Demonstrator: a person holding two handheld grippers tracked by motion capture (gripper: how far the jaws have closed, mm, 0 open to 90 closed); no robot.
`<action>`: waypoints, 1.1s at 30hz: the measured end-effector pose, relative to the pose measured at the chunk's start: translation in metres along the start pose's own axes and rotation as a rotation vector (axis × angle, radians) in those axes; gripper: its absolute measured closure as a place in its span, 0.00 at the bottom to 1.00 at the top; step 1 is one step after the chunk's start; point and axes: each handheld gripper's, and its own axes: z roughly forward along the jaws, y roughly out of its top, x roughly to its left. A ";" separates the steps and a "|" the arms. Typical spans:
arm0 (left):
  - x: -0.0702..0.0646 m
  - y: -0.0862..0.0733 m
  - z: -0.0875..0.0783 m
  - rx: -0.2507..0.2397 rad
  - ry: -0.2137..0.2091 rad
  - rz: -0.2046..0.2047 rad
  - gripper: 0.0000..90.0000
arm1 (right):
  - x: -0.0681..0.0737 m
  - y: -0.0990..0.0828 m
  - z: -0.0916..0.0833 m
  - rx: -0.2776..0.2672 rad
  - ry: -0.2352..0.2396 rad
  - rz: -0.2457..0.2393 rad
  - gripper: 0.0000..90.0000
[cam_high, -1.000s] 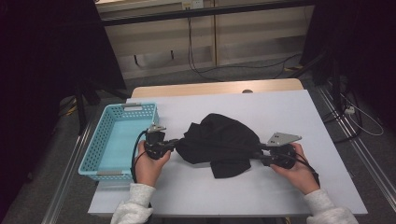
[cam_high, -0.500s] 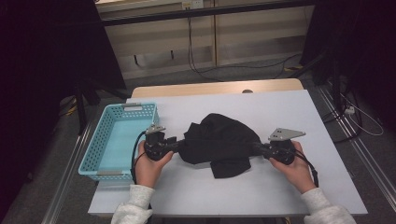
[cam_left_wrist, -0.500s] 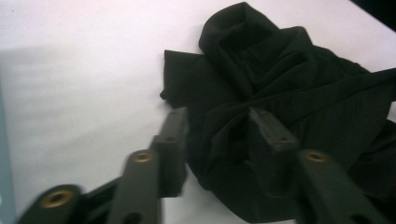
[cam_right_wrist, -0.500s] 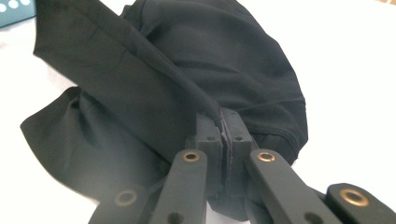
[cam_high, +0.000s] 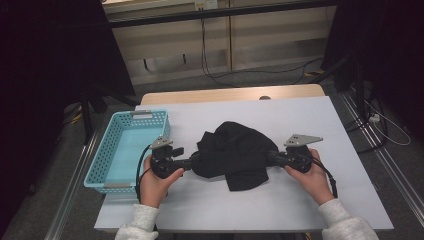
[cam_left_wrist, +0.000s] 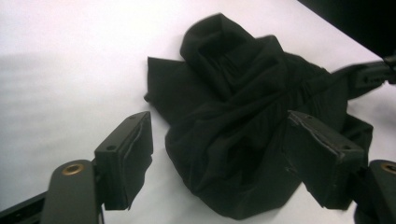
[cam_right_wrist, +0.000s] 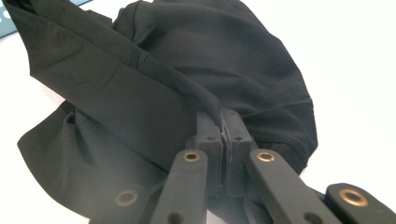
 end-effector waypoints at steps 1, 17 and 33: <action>-0.001 -0.001 0.000 0.002 -0.003 0.003 0.25 | 0.000 0.000 0.000 0.000 0.002 0.001 0.98; -0.013 -0.010 0.007 0.060 -0.033 0.127 0.30 | -0.006 0.000 -0.001 0.000 -0.027 0.022 0.98; -0.026 -0.013 0.011 0.073 -0.091 0.149 0.34 | -0.006 -0.001 0.000 0.012 -0.024 0.004 0.98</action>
